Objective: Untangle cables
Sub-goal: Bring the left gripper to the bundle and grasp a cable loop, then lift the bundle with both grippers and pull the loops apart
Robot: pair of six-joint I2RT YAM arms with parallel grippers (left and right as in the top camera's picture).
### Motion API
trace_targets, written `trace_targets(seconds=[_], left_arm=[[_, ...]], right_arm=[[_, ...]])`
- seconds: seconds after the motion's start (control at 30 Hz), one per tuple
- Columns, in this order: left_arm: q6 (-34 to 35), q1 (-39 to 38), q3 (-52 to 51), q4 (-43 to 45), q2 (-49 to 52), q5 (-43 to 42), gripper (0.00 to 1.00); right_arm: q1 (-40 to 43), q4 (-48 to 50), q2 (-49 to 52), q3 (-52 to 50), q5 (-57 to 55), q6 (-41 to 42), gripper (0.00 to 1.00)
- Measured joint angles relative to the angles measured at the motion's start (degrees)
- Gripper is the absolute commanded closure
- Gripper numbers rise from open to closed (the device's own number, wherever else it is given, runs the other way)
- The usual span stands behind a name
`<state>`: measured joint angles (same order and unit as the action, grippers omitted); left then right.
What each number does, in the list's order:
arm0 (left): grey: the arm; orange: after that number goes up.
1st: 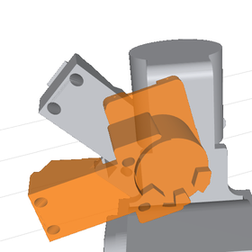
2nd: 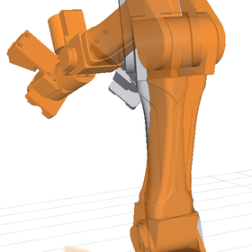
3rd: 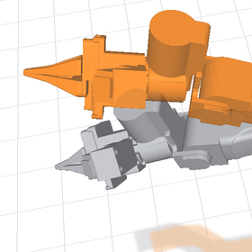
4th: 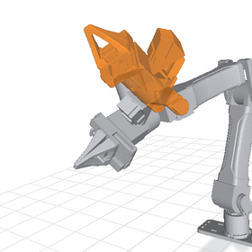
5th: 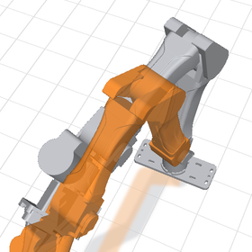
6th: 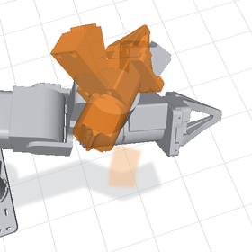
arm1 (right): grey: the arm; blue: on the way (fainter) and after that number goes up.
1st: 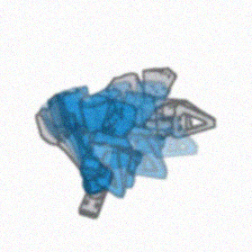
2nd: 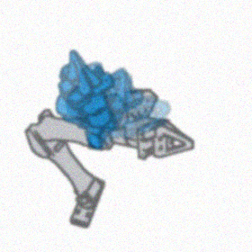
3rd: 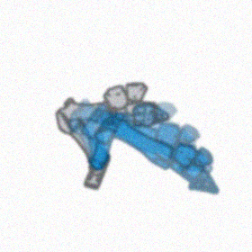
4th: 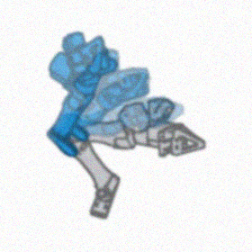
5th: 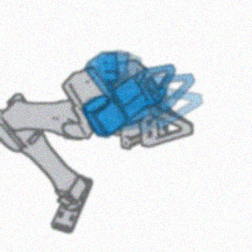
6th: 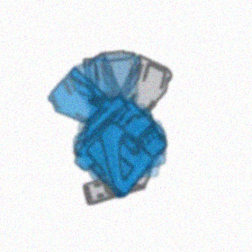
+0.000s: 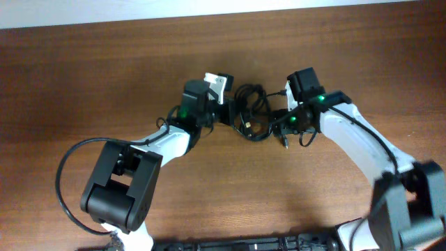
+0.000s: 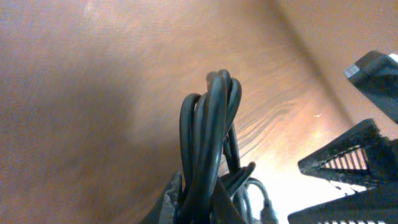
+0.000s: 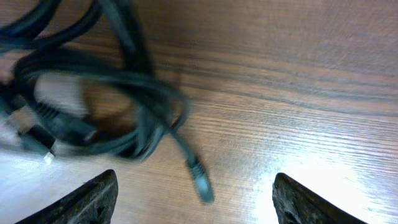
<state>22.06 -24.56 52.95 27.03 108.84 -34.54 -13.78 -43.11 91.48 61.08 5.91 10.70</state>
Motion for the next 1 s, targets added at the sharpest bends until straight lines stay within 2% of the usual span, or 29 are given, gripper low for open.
trace_targets(seconds=[0.13, 0.17, 0.2, 0.3, 0.4, 0.5, 0.57, 0.7, 1.0], left_arm=[[1.95, 3.52, -0.04, 16.02, 0.04, -10.91, 1.00], [2.86, 3.74, 0.00, 16.65, 0.04, -11.52, 1.00], [4.79, 4.96, -0.02, 24.57, 0.09, -15.89, 1.00], [11.04, 5.99, -0.02, 37.29, 0.11, -22.01, 1.00], [19.96, 7.32, 0.09, 51.43, 0.15, -27.39, 1.00], [27.08, 8.90, 0.09, 60.85, 0.15, -29.57, 1.00], [33.03, 10.78, 0.11, 62.14, -0.09, -29.77, 1.00], [38.56, 12.90, 0.09, 62.14, -0.15, -29.73, 1.00], [41.86, 10.54, 0.09, 61.86, -0.20, -31.74, 1.00]], right_arm=[[0.00, -0.94, -9.40, 0.00, 4.15, -2.89, 0.18], [0.00, -0.98, -12.11, 0.00, 5.01, -3.30, 0.17], [0.00, -1.07, -14.60, 0.00, 5.62, -3.54, 0.15], [0.00, -1.09, -20.98, 0.00, 6.86, -3.93, 0.01], [0.04, -1.05, -27.80, 0.02, 7.78, -4.20, 0.01], [0.04, -0.07, -32.59, 0.04, 8.15, -4.26, 0.01], [0.04, 1.42, -35.69, 0.07, 8.31, -3.50, 0.01], [0.04, 2.97, -38.10, 0.17, 8.61, -0.15, 0.01], [0.04, 0.02, -35.21, 0.22, 8.61, 1.55, 0.01]])
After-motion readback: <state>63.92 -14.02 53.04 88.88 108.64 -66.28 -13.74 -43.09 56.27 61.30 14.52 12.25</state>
